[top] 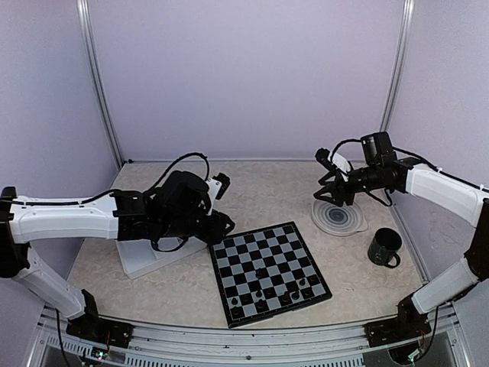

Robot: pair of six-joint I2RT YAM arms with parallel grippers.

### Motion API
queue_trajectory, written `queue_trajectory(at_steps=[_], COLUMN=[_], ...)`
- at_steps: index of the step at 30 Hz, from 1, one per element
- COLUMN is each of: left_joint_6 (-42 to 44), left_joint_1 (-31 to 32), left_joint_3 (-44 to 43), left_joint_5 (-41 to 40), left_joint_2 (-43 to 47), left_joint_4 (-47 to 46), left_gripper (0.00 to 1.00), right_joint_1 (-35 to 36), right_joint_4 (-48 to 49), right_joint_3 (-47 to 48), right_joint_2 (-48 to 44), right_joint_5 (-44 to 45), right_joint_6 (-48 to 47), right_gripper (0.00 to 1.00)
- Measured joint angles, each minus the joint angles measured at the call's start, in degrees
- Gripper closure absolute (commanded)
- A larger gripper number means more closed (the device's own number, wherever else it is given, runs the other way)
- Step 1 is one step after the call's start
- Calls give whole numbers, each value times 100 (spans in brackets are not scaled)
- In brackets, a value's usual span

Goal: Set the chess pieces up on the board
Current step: Pick up the knight from the chessboard.

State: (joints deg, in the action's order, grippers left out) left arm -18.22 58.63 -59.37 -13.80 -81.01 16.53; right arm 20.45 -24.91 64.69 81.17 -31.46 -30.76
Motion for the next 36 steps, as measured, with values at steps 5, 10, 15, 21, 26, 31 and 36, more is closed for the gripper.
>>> queue_trajectory(at_steps=[5, 10, 15, 21, 26, 31, 36], left_joint_6=[-820, -1320, -1591, -1631, -1624, -1609, -1613], left_joint_1=[684, 929, 929, 929, 929, 929, 929], left_joint_3=[-715, -1182, -1565, -2133, -2549, -2645, -2645], left_joint_5=[225, 619, 852, 885, 802, 680, 568], left_joint_2=[-1104, -1980, -2603, -3053, -3351, -3488, -3495], left_joint_4=[426, 691, 866, 1069, 1355, 1657, 1799], left_gripper=[61, 64, 68, 73, 72, 65, 65], right_joint_1=[-170, -160, -160, -160, -160, -160, -160], right_joint_4=[673, 918, 986, 988, 984, 977, 966], right_joint_3=[-732, -809, -809, -809, -809, -809, -809], right_joint_2=[101, 101, 94, 33, 15, 15, 15], right_joint_5=[-466, -656, -715, -719, -737, -758, -802], right_joint_6=[343, 387, 343, 293, 229, 186, 166], right_gripper=[46, 46, 46, 46, 46, 46, 46])
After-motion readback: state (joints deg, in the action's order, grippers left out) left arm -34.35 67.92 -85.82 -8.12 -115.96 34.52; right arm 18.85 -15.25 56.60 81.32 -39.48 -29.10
